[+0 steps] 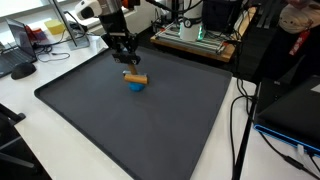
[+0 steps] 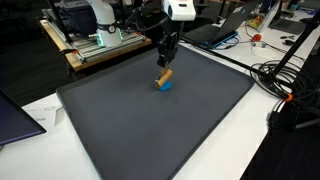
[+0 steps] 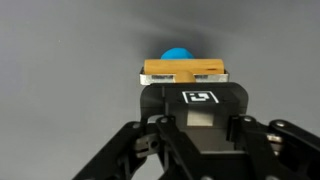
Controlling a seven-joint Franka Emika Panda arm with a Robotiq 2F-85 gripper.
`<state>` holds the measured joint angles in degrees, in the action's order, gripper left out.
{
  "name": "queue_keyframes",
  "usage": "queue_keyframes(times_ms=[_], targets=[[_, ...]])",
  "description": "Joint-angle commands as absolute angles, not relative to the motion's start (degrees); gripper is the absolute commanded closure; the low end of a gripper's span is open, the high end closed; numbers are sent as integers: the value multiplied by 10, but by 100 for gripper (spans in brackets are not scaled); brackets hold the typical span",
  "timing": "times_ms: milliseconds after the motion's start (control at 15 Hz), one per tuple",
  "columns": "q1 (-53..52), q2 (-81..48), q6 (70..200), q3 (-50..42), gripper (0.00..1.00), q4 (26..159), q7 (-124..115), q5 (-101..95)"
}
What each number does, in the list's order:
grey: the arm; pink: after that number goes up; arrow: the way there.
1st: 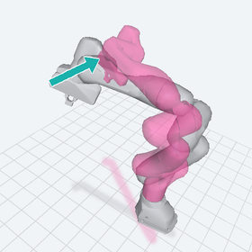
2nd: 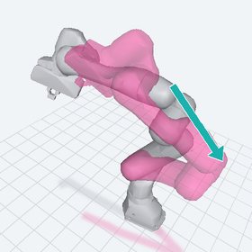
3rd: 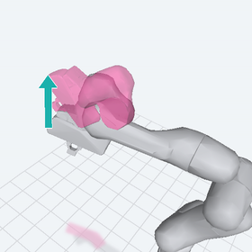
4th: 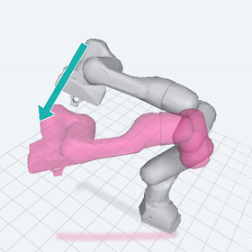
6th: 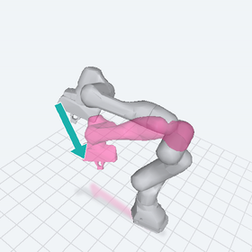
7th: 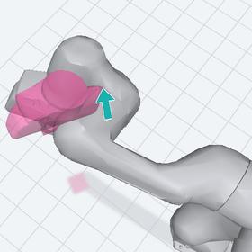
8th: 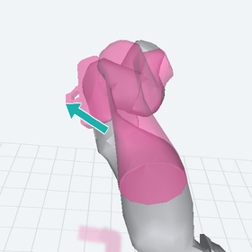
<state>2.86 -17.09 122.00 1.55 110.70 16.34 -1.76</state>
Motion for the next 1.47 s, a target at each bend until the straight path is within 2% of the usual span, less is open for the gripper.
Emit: queue_keyframes(times_ms=[0, 1400], targets=[[34, -214, 1218, 15, 78, 1089, 181, -7], [35, -234, 1206, 13, 78, 1088, 177, -13]])
